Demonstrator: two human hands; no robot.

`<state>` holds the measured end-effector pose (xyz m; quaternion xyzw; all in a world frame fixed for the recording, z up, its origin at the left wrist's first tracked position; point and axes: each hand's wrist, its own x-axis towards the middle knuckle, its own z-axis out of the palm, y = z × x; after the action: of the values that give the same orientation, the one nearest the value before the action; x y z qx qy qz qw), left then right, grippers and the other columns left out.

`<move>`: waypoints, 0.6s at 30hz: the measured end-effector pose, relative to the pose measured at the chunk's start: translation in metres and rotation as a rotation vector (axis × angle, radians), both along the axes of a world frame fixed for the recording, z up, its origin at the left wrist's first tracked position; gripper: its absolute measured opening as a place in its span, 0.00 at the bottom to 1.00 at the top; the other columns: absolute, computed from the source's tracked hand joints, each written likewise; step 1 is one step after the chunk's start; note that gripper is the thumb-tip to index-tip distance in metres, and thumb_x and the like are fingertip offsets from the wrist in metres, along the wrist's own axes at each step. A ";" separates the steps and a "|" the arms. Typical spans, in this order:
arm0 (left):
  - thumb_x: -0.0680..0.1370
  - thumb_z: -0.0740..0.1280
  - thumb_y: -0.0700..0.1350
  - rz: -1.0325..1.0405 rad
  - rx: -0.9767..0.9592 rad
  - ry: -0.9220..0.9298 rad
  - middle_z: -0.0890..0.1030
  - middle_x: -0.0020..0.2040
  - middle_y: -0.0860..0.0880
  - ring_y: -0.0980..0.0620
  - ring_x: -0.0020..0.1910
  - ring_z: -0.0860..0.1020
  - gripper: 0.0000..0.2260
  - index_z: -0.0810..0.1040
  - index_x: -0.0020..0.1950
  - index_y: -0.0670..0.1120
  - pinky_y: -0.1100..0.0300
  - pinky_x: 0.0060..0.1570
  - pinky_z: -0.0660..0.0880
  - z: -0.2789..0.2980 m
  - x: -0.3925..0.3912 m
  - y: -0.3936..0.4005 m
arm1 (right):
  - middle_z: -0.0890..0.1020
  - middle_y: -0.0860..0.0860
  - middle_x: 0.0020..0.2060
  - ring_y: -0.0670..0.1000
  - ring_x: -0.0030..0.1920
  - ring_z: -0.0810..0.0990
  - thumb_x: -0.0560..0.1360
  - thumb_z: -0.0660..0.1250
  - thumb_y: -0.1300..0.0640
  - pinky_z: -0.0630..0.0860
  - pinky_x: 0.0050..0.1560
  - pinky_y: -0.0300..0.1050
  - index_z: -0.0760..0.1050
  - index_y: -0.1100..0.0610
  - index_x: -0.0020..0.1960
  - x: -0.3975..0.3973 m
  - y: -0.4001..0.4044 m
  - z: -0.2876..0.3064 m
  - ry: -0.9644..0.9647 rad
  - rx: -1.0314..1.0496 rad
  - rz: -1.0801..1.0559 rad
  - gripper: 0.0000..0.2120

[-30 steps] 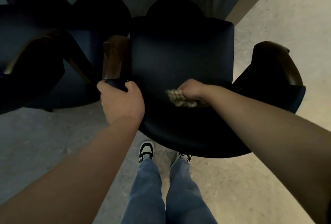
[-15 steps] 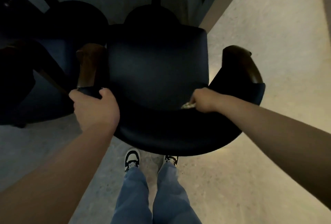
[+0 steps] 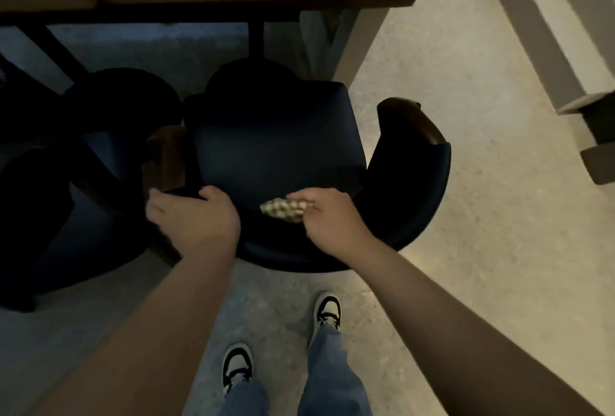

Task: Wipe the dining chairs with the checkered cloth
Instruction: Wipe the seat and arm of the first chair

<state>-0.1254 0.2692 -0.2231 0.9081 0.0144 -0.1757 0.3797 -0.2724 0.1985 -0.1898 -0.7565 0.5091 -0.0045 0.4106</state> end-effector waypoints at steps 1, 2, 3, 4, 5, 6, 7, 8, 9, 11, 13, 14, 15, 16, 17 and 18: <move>0.78 0.62 0.46 -0.017 -0.004 0.002 0.55 0.77 0.40 0.39 0.72 0.62 0.32 0.51 0.78 0.39 0.49 0.69 0.62 0.002 0.000 0.000 | 0.82 0.51 0.56 0.51 0.55 0.79 0.72 0.57 0.62 0.71 0.51 0.35 0.81 0.50 0.58 0.005 0.014 0.004 -0.025 -0.024 -0.008 0.20; 0.78 0.62 0.46 -0.025 -0.002 0.015 0.52 0.78 0.41 0.40 0.73 0.60 0.34 0.48 0.79 0.40 0.49 0.70 0.60 0.006 0.000 0.001 | 0.82 0.50 0.56 0.52 0.56 0.78 0.74 0.57 0.59 0.73 0.54 0.38 0.80 0.50 0.59 0.009 0.023 0.006 -0.018 -0.048 0.004 0.19; 0.78 0.62 0.46 -0.037 -0.004 0.036 0.49 0.79 0.42 0.40 0.74 0.59 0.34 0.46 0.79 0.42 0.48 0.71 0.59 0.011 -0.001 0.002 | 0.82 0.50 0.57 0.53 0.56 0.78 0.75 0.58 0.56 0.74 0.56 0.42 0.79 0.49 0.60 0.011 0.028 0.007 0.011 -0.063 0.018 0.18; 0.79 0.61 0.46 -0.070 -0.010 0.049 0.47 0.79 0.42 0.40 0.75 0.57 0.35 0.45 0.79 0.43 0.48 0.72 0.58 0.015 -0.002 0.005 | 0.82 0.50 0.57 0.53 0.56 0.78 0.75 0.58 0.53 0.75 0.57 0.45 0.79 0.49 0.60 0.013 0.030 0.009 0.035 -0.055 0.023 0.17; 0.79 0.61 0.46 -0.132 -0.005 0.038 0.45 0.79 0.43 0.40 0.76 0.55 0.35 0.44 0.80 0.44 0.46 0.74 0.55 0.016 -0.003 0.008 | 0.82 0.50 0.57 0.54 0.57 0.78 0.76 0.59 0.51 0.75 0.57 0.46 0.79 0.49 0.59 0.014 0.027 0.011 0.040 -0.026 0.026 0.16; 0.79 0.61 0.46 -0.221 0.022 -0.001 0.43 0.79 0.43 0.41 0.77 0.53 0.34 0.45 0.80 0.45 0.44 0.75 0.51 0.016 -0.003 0.011 | 0.82 0.50 0.56 0.53 0.57 0.78 0.76 0.60 0.49 0.75 0.57 0.47 0.80 0.49 0.58 0.013 0.022 0.012 0.050 0.005 0.050 0.16; 0.79 0.60 0.47 -0.330 0.062 -0.063 0.42 0.79 0.43 0.42 0.78 0.49 0.33 0.48 0.80 0.47 0.42 0.75 0.47 0.014 -0.002 0.014 | 0.82 0.50 0.55 0.53 0.56 0.79 0.75 0.61 0.48 0.75 0.57 0.47 0.80 0.49 0.57 0.011 0.015 0.014 0.085 0.018 0.114 0.15; 0.78 0.60 0.48 -0.451 0.099 -0.135 0.42 0.80 0.44 0.43 0.78 0.44 0.30 0.54 0.79 0.48 0.40 0.74 0.43 0.011 0.001 0.019 | 0.83 0.51 0.52 0.53 0.54 0.80 0.74 0.63 0.48 0.76 0.55 0.47 0.81 0.50 0.55 0.008 0.008 0.014 0.141 0.015 0.192 0.14; 0.78 0.59 0.49 -0.574 0.119 -0.207 0.46 0.80 0.45 0.44 0.78 0.41 0.26 0.63 0.76 0.49 0.38 0.72 0.40 0.008 0.007 0.023 | 0.84 0.50 0.46 0.52 0.49 0.81 0.73 0.65 0.48 0.77 0.51 0.47 0.81 0.51 0.52 0.005 0.001 0.012 0.191 0.014 0.251 0.12; 0.77 0.56 0.51 -0.827 0.080 -0.377 0.63 0.77 0.47 0.46 0.78 0.45 0.19 0.79 0.63 0.51 0.38 0.70 0.34 0.004 0.019 0.031 | 0.83 0.48 0.33 0.49 0.38 0.82 0.71 0.68 0.50 0.78 0.43 0.46 0.80 0.53 0.46 0.000 -0.009 0.006 0.205 0.050 0.259 0.08; 0.75 0.53 0.51 -1.017 -0.065 -0.581 0.81 0.59 0.50 0.48 0.72 0.67 0.20 0.85 0.47 0.49 0.41 0.73 0.39 -0.001 0.028 0.038 | 0.81 0.47 0.30 0.46 0.33 0.81 0.70 0.70 0.51 0.77 0.39 0.45 0.80 0.52 0.45 0.000 -0.012 -0.003 0.161 0.057 0.233 0.06; 0.75 0.53 0.51 -1.040 -0.155 -0.659 0.85 0.48 0.51 0.48 0.61 0.77 0.21 0.85 0.41 0.48 0.45 0.74 0.49 -0.003 0.032 0.038 | 0.81 0.47 0.33 0.46 0.34 0.80 0.70 0.69 0.51 0.76 0.38 0.45 0.79 0.50 0.45 0.001 -0.014 -0.008 0.152 0.030 0.245 0.06; 0.74 0.53 0.50 -1.042 -0.236 -0.716 0.85 0.41 0.51 0.48 0.49 0.82 0.20 0.84 0.37 0.48 0.48 0.70 0.59 -0.005 0.036 0.039 | 0.81 0.46 0.36 0.47 0.37 0.80 0.70 0.69 0.51 0.75 0.38 0.44 0.78 0.48 0.45 0.001 -0.014 -0.011 0.149 -0.004 0.264 0.05; 0.74 0.54 0.48 -1.044 -0.289 -0.760 0.84 0.37 0.51 0.48 0.41 0.82 0.20 0.84 0.35 0.48 0.51 0.63 0.67 -0.008 0.038 0.039 | 0.81 0.47 0.39 0.47 0.40 0.79 0.71 0.68 0.50 0.74 0.38 0.44 0.78 0.47 0.46 0.002 -0.013 -0.014 0.148 -0.043 0.287 0.04; 0.74 0.54 0.47 -1.040 -0.322 -0.797 0.83 0.35 0.51 0.49 0.36 0.81 0.19 0.84 0.35 0.48 0.53 0.57 0.70 -0.012 0.039 0.039 | 0.81 0.47 0.41 0.48 0.41 0.78 0.72 0.67 0.50 0.73 0.39 0.44 0.78 0.47 0.46 0.002 -0.012 -0.015 0.143 -0.083 0.315 0.04; 0.74 0.54 0.47 -1.025 -0.350 -0.831 0.83 0.33 0.51 0.49 0.34 0.80 0.19 0.83 0.34 0.47 0.54 0.52 0.71 -0.015 0.039 0.039 | 0.80 0.47 0.42 0.49 0.43 0.78 0.72 0.66 0.51 0.73 0.40 0.44 0.77 0.47 0.46 0.003 -0.012 -0.015 0.137 -0.119 0.342 0.03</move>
<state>-0.0864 0.3083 -0.2379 0.7174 -0.5933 0.0302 0.3638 -0.2697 0.1866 -0.2051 -0.8533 0.3988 0.0869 0.3244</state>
